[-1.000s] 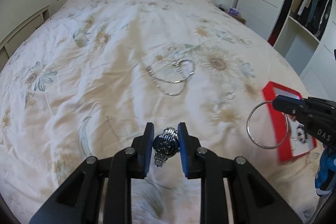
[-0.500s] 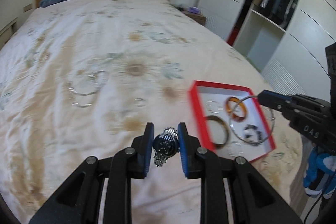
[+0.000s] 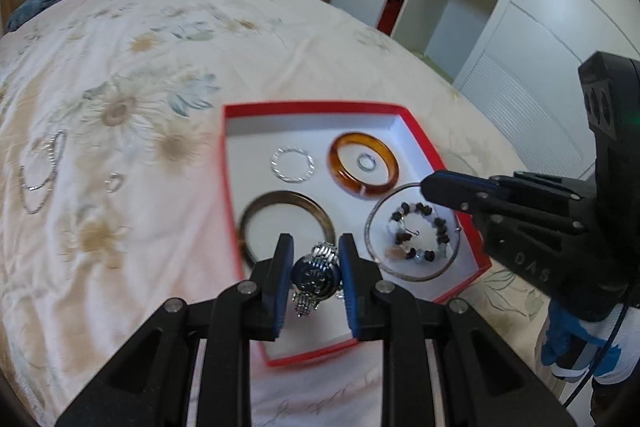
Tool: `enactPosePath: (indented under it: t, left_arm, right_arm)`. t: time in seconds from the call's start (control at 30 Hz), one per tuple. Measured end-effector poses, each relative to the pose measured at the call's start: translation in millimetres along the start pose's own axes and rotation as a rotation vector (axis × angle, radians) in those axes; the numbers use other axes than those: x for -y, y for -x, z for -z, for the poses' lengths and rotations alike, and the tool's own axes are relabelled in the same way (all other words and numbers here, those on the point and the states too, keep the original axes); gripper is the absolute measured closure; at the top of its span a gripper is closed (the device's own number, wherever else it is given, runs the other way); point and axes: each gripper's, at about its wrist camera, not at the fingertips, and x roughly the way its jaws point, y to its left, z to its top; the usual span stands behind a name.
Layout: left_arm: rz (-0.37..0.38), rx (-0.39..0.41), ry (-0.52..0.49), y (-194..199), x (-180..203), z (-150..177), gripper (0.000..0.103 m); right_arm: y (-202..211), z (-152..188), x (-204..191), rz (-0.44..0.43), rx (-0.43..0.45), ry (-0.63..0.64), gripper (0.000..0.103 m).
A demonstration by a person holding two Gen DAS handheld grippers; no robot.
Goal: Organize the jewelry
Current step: 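Carry the watch and hoop into the red box and open both tools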
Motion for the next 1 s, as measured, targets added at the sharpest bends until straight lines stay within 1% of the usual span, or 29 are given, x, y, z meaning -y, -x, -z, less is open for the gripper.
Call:
enactPosePath:
  t: [0.13,0.37,0.5,0.6,0.7,0.8,0.93,1.0]
  left_arm:
    - [-0.011,-0.028,-0.012,-21.9,6.4,-4.7,0.081]
    - [-0.045,-0.07,-0.037,-50.7,11.1,-5.6,0.081]
    - [-0.05,-0.081,-0.019,-59.9,8.3,-4.8,0.081]
    - [-0.036,-0.08,-0.004,-60.2,7.3,-6.4,0.081]
    - [-0.004,-0.086,0.026,-58.5,4.2,-8.0,0.08]
    - [0.013,-0.079,0.043,-51.9,2.4,-10.4,0.075]
    - [0.021,-0.053,0.042,-33.8,4.6,-15.8,0.071]
    - [0.018,-0.04,0.053,-23.2,3.9,-18.5,0.07]
  right_arm:
    - [-17.3,10.5,11.8,-0.009,-0.028,-0.015,0.096]
    - [-33.5,20.5,30.3,-0.031,-0.062,-0.035,0.097]
    - [-37.0,24.5,36.2,-0.037,-0.075,-0.033,0.098]
    - [-37.6,27.5,38.6,-0.04,-0.082,-0.036,0.098]
    - [-36.7,28.4,40.6,-0.04,-0.081,-0.045,0.097]
    - [-33.6,29.5,41.7,-0.038,-0.082,-0.052,0.096]
    - [-21.9,28.1,42.0,-0.029,-0.067,-0.062,0.084]
    - [-11.4,26.1,41.2,-0.026,-0.051,-0.065,0.082]
